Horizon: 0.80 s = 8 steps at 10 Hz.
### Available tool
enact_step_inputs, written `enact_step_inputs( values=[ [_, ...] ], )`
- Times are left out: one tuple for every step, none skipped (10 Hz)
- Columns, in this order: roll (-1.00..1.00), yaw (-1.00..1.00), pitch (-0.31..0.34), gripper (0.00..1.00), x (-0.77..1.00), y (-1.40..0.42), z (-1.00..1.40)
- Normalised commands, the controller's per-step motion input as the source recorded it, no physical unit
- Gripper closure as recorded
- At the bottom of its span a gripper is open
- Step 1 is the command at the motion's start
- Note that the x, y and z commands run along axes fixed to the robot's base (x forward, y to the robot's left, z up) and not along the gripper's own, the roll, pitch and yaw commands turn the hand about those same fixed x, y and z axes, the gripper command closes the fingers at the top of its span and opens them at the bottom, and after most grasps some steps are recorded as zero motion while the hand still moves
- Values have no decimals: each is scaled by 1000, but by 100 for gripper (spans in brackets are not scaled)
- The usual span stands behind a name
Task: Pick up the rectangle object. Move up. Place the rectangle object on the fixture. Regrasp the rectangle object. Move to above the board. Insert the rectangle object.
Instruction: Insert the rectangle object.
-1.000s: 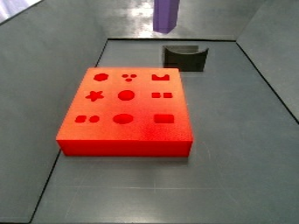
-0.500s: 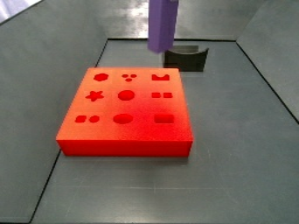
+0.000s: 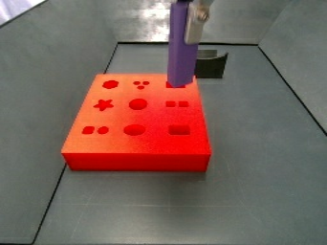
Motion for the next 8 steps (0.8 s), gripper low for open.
enact_step_inputs(
  values=[
    [-20,-1000,0,100,0,0,-434],
    [-30,-1000,0,100,0,0,-403],
    [-44,-946,0,100,63,-6,-354],
    [-37,-894,0,100,103,-17,-346],
    [-37,-769,0,100,86,-26,-303],
    [-4,-209,0,100,0,-20,-229],
    [-27,0,0,100,0,0,-186],
    [0,-74,0,100,49,-49,-334]
  ],
)
